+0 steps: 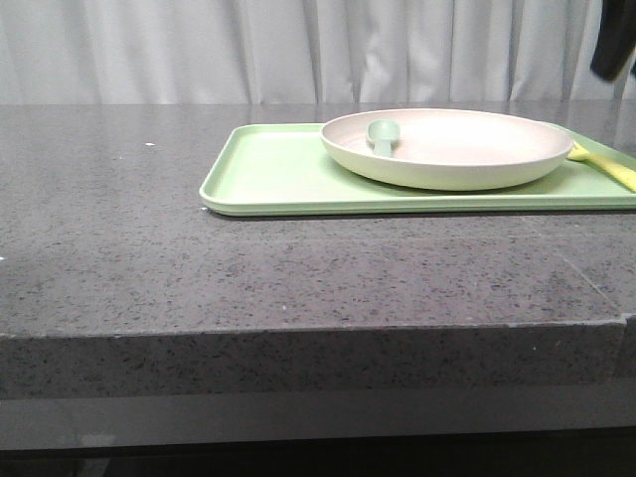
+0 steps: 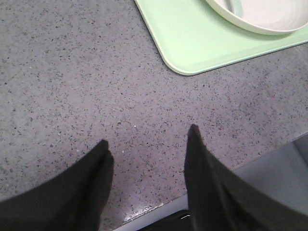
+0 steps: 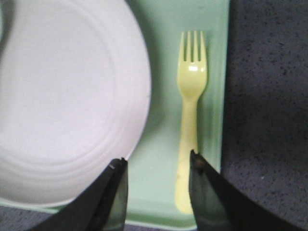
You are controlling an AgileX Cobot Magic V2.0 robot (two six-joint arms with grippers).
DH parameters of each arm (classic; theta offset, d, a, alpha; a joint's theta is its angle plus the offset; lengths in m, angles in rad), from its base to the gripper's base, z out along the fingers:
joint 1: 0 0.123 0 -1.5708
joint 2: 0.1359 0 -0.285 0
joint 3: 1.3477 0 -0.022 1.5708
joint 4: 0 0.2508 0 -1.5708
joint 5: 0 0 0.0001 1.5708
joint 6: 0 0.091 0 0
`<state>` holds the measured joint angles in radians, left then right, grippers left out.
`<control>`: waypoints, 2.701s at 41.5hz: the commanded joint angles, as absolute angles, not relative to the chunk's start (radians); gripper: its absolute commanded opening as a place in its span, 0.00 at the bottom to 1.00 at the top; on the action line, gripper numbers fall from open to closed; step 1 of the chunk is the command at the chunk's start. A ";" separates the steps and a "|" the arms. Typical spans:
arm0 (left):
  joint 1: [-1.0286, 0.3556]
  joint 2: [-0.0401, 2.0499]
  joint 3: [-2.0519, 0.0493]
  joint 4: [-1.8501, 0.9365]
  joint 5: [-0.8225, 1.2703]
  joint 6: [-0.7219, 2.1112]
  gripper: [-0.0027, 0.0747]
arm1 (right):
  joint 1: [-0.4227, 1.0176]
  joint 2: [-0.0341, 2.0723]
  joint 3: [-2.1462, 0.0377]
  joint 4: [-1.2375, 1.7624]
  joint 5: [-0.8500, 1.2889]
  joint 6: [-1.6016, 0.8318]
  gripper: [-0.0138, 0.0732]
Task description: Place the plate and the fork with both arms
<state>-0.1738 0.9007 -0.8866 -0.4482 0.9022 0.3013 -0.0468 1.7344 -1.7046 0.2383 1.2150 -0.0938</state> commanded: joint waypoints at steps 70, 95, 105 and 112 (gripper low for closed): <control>-0.175 0.894 -0.913 -0.280 0.702 0.189 0.01 | 0.119 0.488 -0.887 0.143 0.980 -0.092 0.08; -0.186 0.820 -0.865 -0.282 0.675 0.189 0.01 | 0.119 0.488 -0.887 0.159 0.983 -0.092 0.08; -0.107 0.547 -0.635 -0.244 0.498 0.189 0.01 | 0.119 0.488 -0.887 0.159 0.983 -0.092 0.08; -0.033 0.281 -0.440 -0.249 0.375 0.189 0.01 | 0.119 0.488 -0.887 0.159 0.983 -0.092 0.08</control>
